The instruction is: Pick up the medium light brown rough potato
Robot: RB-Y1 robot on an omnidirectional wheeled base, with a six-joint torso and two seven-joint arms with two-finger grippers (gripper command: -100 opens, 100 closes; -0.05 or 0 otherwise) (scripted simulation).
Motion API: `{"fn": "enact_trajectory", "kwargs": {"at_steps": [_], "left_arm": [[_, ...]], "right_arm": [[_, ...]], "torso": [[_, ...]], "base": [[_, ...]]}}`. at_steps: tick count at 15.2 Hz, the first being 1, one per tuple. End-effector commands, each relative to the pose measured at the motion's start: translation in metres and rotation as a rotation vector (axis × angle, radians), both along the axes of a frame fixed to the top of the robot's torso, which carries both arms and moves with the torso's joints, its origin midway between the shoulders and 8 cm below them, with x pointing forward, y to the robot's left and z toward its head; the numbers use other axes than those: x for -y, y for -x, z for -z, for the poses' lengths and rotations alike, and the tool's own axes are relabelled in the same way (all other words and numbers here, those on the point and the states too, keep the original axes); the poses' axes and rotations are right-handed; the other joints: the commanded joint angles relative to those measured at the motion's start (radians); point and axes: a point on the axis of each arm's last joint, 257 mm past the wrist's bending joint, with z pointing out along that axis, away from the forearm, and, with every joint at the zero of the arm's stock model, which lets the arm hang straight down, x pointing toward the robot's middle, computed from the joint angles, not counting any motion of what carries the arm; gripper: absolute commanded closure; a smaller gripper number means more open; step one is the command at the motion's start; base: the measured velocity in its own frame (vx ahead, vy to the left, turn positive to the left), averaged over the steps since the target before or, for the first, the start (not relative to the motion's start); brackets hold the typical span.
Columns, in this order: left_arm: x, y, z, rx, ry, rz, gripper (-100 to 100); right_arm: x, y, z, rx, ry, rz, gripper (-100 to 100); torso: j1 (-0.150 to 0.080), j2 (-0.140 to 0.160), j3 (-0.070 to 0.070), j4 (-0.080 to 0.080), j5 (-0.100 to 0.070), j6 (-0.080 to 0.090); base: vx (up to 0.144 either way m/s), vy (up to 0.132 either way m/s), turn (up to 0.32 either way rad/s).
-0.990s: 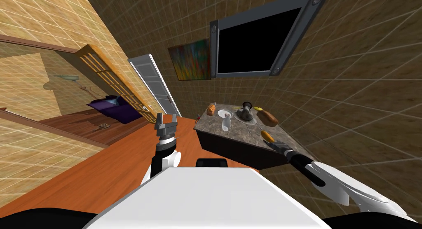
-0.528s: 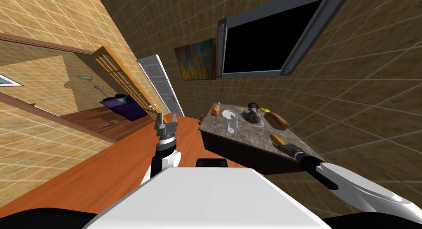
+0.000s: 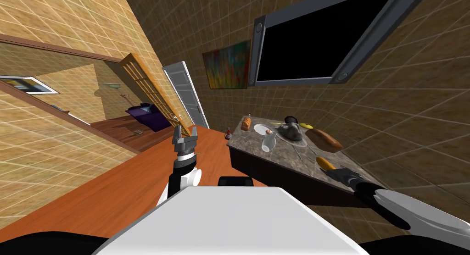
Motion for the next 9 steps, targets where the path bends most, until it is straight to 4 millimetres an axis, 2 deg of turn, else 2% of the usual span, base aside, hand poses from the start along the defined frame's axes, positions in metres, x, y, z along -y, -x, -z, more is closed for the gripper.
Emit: {"fn": "enact_trajectory", "kwargs": {"at_steps": [1,2,3,4,9], "left_arm": [[0.000,0.000,0.000,0.000,0.000,0.000,0],[0.000,0.000,0.000,0.000,0.000,0.000,0],[0.000,0.000,0.000,0.000,0.000,0.000,0],[0.000,0.000,0.000,0.000,0.000,0.000,0],[0.000,0.000,0.000,0.000,0.000,0.000,0]], "right_arm": [[0.011,0.022,0.009,-0.054,0.026,0.013,-100],[0.004,0.011,0.005,-0.026,0.014,0.006,-100],[0.016,0.022,0.009,-0.034,0.013,0.045,-100],[0.016,0.022,0.009,-0.034,0.013,0.045,-100],[0.043,0.045,0.016,-0.036,0.001,0.149,-100]], "torso": [[0.000,0.000,0.000,0.000,0.000,0.000],[-0.002,0.000,0.000,0.000,0.000,0.000],[-0.003,0.001,0.000,0.000,-0.001,0.000],[-0.003,0.003,0.002,0.001,-0.001,-0.001],[-0.005,0.012,0.007,0.003,-0.001,-0.001]], "base": [[0.053,0.015,0.074],[0.031,0.003,0.016],[-0.036,0.006,0.240],[-0.093,-0.001,0.295],[-0.142,-0.009,0.278]]}}
